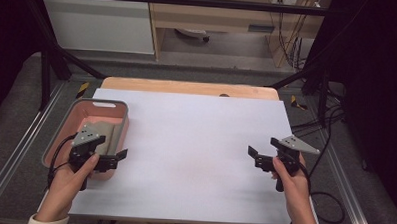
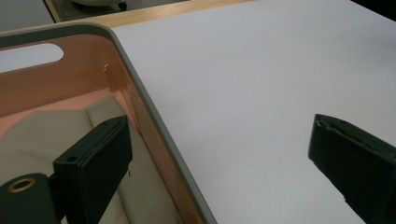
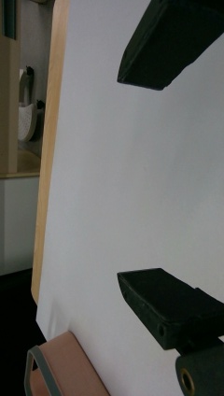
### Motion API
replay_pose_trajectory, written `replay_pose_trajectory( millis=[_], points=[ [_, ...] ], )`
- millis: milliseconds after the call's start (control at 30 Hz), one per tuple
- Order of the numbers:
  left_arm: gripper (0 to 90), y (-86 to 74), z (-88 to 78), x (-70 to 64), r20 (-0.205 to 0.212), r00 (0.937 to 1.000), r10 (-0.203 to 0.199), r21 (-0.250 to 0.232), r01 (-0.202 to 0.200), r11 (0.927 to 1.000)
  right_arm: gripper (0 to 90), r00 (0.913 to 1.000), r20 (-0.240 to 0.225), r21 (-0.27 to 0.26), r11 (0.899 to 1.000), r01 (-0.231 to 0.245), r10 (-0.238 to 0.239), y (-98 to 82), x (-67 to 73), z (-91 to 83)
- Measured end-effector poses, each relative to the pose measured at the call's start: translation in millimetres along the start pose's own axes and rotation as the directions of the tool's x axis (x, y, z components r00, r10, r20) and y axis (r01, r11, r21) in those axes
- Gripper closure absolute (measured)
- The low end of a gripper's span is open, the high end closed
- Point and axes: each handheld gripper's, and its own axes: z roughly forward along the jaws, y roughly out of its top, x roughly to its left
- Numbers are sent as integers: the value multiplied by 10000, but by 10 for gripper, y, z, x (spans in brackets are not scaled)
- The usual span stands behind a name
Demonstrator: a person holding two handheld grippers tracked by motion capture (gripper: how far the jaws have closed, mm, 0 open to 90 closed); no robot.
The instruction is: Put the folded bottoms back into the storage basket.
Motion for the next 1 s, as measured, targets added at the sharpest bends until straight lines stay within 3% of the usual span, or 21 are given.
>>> replay_pose_trajectory(
  millis=[500,1000],
  points=[
    [62,-8,15,-18,107,9999,112,54,-113,9999,61,9983,270,-54,9986,-520,521,-323,-87,-124],
    [61,-19,34,-33,154,9997,169,122,-171,9998,63,9996,-38,287,9992,-294,296,-525,-1,-22]
  ],
)
